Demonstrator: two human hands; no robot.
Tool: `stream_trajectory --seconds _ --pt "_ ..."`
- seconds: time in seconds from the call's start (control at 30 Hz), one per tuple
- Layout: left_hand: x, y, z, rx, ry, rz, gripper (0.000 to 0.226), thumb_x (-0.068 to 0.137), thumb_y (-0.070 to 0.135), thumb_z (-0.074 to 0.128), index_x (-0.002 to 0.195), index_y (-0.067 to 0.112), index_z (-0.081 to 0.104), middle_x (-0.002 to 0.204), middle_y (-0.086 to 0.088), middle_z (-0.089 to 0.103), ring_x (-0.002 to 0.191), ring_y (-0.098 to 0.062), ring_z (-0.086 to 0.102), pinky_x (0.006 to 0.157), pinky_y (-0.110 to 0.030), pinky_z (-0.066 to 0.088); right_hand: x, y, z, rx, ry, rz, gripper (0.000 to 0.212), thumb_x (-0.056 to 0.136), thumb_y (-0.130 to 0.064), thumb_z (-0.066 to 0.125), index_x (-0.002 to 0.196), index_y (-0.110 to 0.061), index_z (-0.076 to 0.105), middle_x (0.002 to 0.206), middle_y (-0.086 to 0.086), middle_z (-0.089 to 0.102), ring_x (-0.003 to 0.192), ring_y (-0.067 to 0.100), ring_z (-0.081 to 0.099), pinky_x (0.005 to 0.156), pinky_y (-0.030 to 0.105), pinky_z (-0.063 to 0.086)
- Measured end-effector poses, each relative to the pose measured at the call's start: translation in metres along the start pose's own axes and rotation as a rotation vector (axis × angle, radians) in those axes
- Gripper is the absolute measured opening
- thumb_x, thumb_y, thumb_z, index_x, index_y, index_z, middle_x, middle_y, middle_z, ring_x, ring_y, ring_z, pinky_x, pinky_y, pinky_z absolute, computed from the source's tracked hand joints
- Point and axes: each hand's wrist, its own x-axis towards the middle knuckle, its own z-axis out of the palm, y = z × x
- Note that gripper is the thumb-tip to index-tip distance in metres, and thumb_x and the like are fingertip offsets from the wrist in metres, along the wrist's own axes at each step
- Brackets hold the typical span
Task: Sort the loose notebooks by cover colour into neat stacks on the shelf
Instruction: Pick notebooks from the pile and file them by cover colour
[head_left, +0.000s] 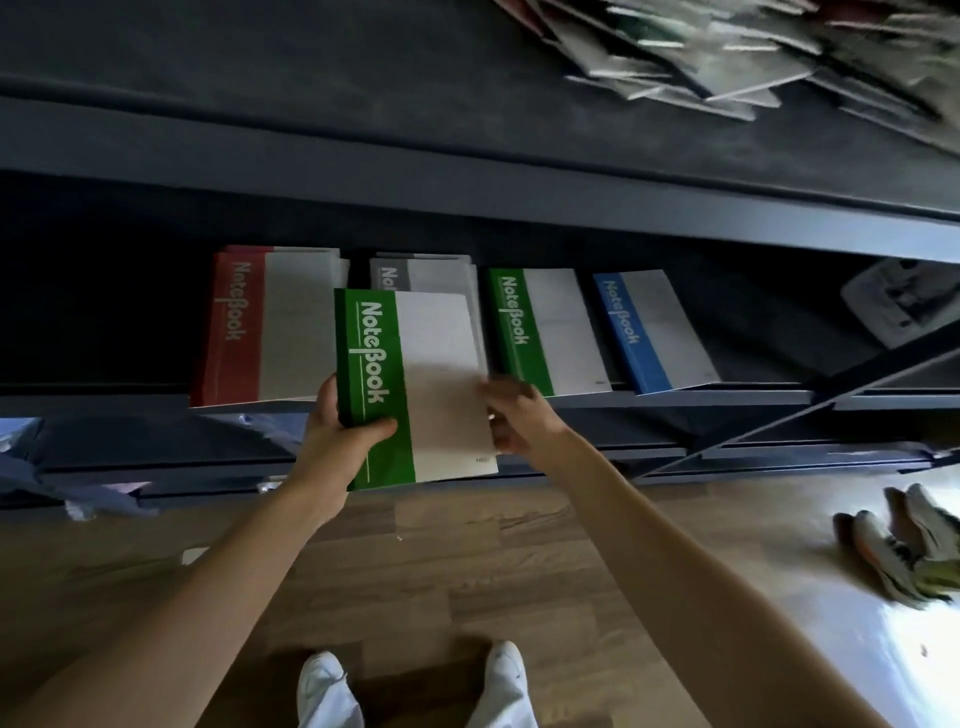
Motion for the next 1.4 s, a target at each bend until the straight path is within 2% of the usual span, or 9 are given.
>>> stream_trajectory --seconds 0.1,0.2,0.33,0.47,0.57,0.67,1.0,1.23,1.4 --pt "-0.005 -0.011 0.045 -0.001 0.037 -0.008 0.059 0.078 -0.009 0.065 0.124 0.022 0.044 0.114 -0.004 0.059 0.105 -0.023 0.057 0.086 -0.038 0.047 -0.011 0.013 -0.044 -0.048 0.053 0.018 0.02 0.086 0.004 0.06 0.103 -0.004 0.057 0.075 0.005 0.058 0.063 0.017 0.056 0.052 0.025 0.051" --pt "-0.012 -0.018 0.095 0.064 0.023 -0.015 0.058 0.08 -0.008 0.064 0.124 0.02 0.042 0.113 -0.004 0.057 0.108 -0.026 0.056 0.077 -0.03 0.046 -0.017 0.02 -0.087 -0.279 0.121 0.005 0.033 0.084 0.006 0.061 0.116 -0.001 0.058 0.077 0.001 0.057 0.059 0.011 0.05 0.047 0.021 0.043" --pt "-0.015 -0.017 0.152 0.374 0.027 0.096 0.078 0.08 -0.002 0.067 0.143 0.015 0.024 0.114 0.0 0.051 0.099 -0.016 0.052 0.062 -0.009 0.04 -0.007 0.022 -0.135 -0.313 0.243 -0.044 0.038 0.081 0.007 0.061 0.117 -0.005 0.056 0.1 0.011 0.062 0.078 0.021 0.061 0.073 0.036 0.056" --pt "-0.011 -0.013 0.176 0.934 0.018 0.183 0.085 0.086 0.036 0.063 0.149 0.017 0.009 0.14 -0.01 0.042 0.116 -0.029 0.052 0.083 -0.038 0.05 0.013 0.008 -0.164 -0.234 0.337 -0.079 0.035 0.084 0.004 0.056 0.116 -0.009 0.055 0.091 0.006 0.058 0.084 0.024 0.058 0.073 0.036 0.054" --pt "-0.011 -0.009 0.182 1.241 0.069 0.202 0.081 0.084 0.061 0.05 0.147 0.023 0.017 0.146 -0.005 0.032 0.128 -0.029 0.04 0.093 -0.043 0.045 0.03 -0.005 -0.174 -0.237 0.372 -0.099 0.034 0.084 0.003 0.053 0.115 -0.013 0.056 0.093 0.006 0.058 0.083 0.023 0.057 0.069 0.03 0.049" --pt "-0.01 -0.01 0.18 1.429 0.147 0.254 0.08 0.083 0.068 0.043 0.147 0.024 0.021 0.151 -0.002 0.025 0.137 -0.028 0.027 0.101 -0.042 0.036 0.045 -0.011 -0.174 -0.212 0.355 -0.068 0.034 0.085 0.003 0.054 0.114 -0.014 0.056 0.096 0.007 0.059 0.083 0.023 0.059 0.078 0.035 0.054" --pt "-0.023 -0.014 0.154 1.591 0.216 0.119 0.076 0.085 0.067 0.039 0.146 0.024 0.024 0.154 -0.007 0.019 0.142 -0.032 0.015 0.104 -0.048 0.031 0.043 -0.011 -0.16 -0.767 0.394 -0.224 0.039 0.096 -0.012 0.039 0.134 -0.008 0.048 0.124 0.018 0.056 0.112 0.035 0.055 0.089 0.037 0.047" --pt "-0.06 -0.019 0.144 1.635 0.212 0.164 0.077 0.085 0.068 0.036 0.146 0.024 0.023 0.153 -0.004 0.021 0.141 -0.029 0.02 0.105 -0.046 0.033 -0.008 0.021 -0.155 -1.384 0.114 -0.303 0.054 0.097 -0.046 0.036 0.146 -0.028 0.022 0.144 0.01 0.032 0.132 0.032 0.032 0.104 0.049 0.032" --pt "-0.103 -0.016 0.138 1.617 0.2 0.219 0.073 0.086 0.066 0.038 0.145 0.025 0.025 0.151 -0.003 0.027 0.138 -0.028 0.025 0.104 -0.046 0.033 -0.066 0.037 -0.139 -1.519 0.116 -0.315 0.062 0.095 -0.056 0.034 0.149 -0.032 0.014 0.155 0.008 0.015 0.141 0.035 0.016 0.109 0.057 0.019"
